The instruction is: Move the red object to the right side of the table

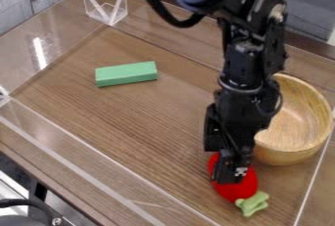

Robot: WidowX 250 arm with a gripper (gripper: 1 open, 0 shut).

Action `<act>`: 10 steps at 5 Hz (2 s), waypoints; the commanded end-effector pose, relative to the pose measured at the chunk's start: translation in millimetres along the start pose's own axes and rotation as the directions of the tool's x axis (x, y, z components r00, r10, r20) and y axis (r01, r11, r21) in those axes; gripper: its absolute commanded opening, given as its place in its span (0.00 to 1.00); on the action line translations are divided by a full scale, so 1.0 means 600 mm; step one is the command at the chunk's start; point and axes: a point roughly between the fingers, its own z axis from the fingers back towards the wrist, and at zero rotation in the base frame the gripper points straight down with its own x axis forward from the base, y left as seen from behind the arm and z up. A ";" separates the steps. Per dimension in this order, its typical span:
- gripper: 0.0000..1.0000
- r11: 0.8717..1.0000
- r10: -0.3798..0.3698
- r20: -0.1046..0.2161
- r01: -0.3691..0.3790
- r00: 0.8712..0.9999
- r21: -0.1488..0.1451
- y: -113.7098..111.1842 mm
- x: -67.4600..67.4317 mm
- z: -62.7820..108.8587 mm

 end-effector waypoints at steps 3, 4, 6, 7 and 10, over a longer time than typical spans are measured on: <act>0.00 0.993 0.072 0.019 -0.074 0.997 0.089 -0.010 0.006 0.043; 0.00 0.988 0.100 0.028 -0.103 0.995 0.117 -0.008 0.002 0.035; 1.00 0.984 0.133 0.027 -0.135 0.991 0.119 0.014 0.007 0.034; 1.00 0.984 0.117 0.036 -0.121 0.992 0.130 0.020 0.016 0.053; 1.00 0.985 0.084 0.055 -0.091 0.995 0.146 0.050 0.027 0.105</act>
